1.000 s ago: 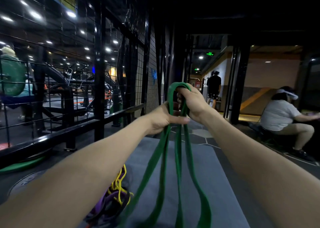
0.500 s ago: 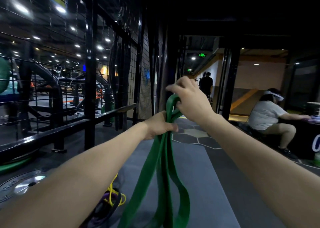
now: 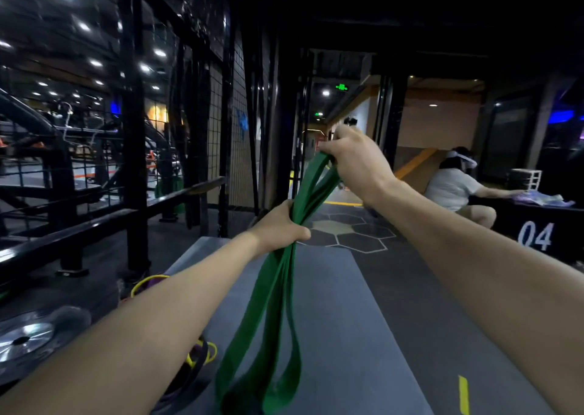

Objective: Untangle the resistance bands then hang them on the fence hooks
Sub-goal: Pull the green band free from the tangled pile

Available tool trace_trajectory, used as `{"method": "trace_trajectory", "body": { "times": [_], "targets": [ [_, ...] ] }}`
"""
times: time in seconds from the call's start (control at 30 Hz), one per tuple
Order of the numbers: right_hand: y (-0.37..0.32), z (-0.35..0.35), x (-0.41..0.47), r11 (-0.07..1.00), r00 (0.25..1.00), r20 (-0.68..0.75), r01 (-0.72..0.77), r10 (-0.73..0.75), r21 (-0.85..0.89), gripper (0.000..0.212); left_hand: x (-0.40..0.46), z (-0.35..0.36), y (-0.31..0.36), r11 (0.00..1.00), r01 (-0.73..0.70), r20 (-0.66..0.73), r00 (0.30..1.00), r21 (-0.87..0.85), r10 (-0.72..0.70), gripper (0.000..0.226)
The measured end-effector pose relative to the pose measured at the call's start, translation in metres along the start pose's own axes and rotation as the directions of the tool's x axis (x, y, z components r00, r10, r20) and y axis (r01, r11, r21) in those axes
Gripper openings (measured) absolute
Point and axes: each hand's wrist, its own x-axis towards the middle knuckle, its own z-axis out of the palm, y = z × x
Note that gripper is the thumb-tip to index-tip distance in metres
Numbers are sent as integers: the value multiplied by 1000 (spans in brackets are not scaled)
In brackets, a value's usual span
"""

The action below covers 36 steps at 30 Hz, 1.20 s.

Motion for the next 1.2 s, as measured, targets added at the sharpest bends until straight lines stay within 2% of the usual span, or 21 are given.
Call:
{"method": "trace_trajectory", "body": {
  "times": [0.23,0.4,0.53,0.73,0.83,0.93,1.03,1.13,1.2],
  "targets": [
    [31,-6,1,989,989,-30,-143,144,23,27,-5,18,-53,993,23,-14,1000,117,-22,27],
    [50,11,-23,957,959,-12,-283,284,67,32,0,19,-79,974,105,88,988,202,-124,38],
    [83,33,-50,885,888,4,-458,460,86,35,10,28,-103,931,149,93,977,334,-190,48],
    [127,86,-96,725,737,29,-671,676,152,36,44,37,-139,877,68,75,990,475,-118,38],
    [129,130,-109,654,681,56,-720,730,233,36,81,5,-145,771,30,60,994,636,-89,39],
    [123,200,-104,556,620,118,-759,775,338,34,124,-45,-156,563,30,17,997,826,-78,42],
    [114,273,-99,461,569,178,-781,802,421,33,161,-75,-176,396,59,-18,994,916,-105,51],
    [117,339,-112,368,505,225,-810,833,456,36,186,-60,-211,308,79,-29,986,948,-164,59],
    [125,375,-136,326,455,253,-846,854,421,36,198,-30,-249,294,57,3,980,954,-199,62]
  ]
}}
